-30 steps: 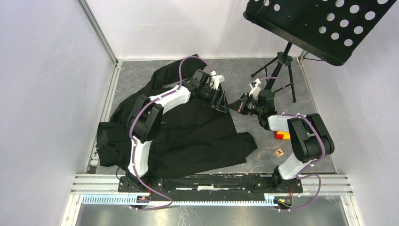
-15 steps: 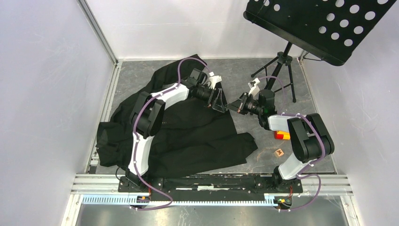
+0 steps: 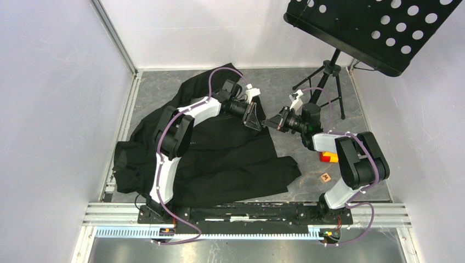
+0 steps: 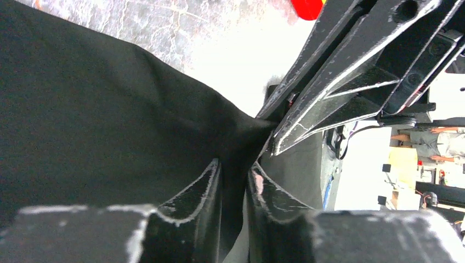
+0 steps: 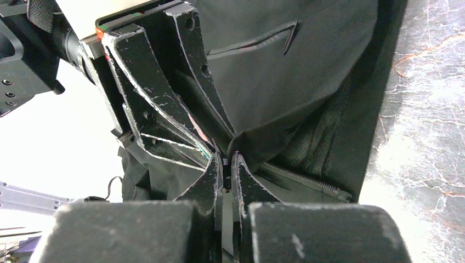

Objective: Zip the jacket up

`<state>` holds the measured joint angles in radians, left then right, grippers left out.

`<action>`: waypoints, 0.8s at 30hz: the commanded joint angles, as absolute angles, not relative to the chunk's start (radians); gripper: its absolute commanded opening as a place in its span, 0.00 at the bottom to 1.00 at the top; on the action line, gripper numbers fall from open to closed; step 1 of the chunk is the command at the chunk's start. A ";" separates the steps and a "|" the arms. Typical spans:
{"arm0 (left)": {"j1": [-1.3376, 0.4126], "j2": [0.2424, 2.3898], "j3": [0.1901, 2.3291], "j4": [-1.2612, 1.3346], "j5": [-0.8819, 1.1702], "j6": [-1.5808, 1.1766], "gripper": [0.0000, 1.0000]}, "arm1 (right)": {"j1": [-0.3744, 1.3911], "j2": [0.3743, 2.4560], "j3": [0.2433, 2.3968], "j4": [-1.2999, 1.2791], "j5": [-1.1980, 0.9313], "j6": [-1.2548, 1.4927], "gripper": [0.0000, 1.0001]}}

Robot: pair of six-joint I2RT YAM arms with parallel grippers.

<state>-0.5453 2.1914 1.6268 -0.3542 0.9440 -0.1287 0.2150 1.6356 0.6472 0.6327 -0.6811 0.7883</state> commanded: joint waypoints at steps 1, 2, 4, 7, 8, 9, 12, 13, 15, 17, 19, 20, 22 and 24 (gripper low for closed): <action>-0.540 2.173 1.633 -0.292 0.988 -0.134 0.22 | 0.213 1.632 0.687 0.694 -0.717 0.784 0.00; -0.540 2.169 1.629 -0.291 0.987 -0.132 0.17 | 0.213 1.631 0.688 0.690 -0.716 0.779 0.00; -0.537 2.159 1.619 -0.287 0.985 -0.133 0.12 | 0.213 1.628 0.693 0.681 -0.716 0.763 0.00; -0.530 2.147 1.603 -0.264 0.977 -0.157 0.03 | 0.213 1.623 0.715 0.615 -0.697 0.707 0.00; -0.528 2.145 1.603 -0.263 0.974 -0.161 0.02 | 0.213 1.622 0.724 0.584 -0.690 0.687 0.01; -0.526 2.143 1.604 -0.262 0.969 -0.166 0.02 | 0.213 1.624 0.732 0.567 -0.686 0.669 0.02; -0.523 2.130 1.597 -0.263 0.940 -0.181 0.02 | 0.213 1.623 0.755 0.504 -0.666 0.620 0.21; -0.522 2.125 1.594 -0.263 0.933 -0.185 0.02 | 0.213 1.619 0.759 0.493 -0.661 0.608 0.24; -0.522 2.115 1.583 -0.257 0.919 -0.190 0.02 | 0.213 1.611 0.766 0.459 -0.640 0.585 0.33; -0.522 2.103 1.567 -0.242 0.909 -0.200 0.02 | 0.213 1.601 0.772 0.433 -0.628 0.564 0.43; -0.522 2.095 1.557 -0.227 0.902 -0.213 0.02 | 0.213 1.585 0.765 0.426 -0.622 0.561 0.51; -0.522 2.092 1.553 -0.222 0.898 -0.219 0.02 | 0.213 1.572 0.759 0.426 -0.620 0.560 0.54; -0.522 2.091 1.546 -0.207 0.892 -0.235 0.02 | 0.212 1.547 0.751 0.395 -0.591 0.544 0.60; -0.522 2.091 1.548 -0.203 0.882 -0.247 0.02 | 0.203 1.518 0.747 0.330 -0.553 0.505 0.65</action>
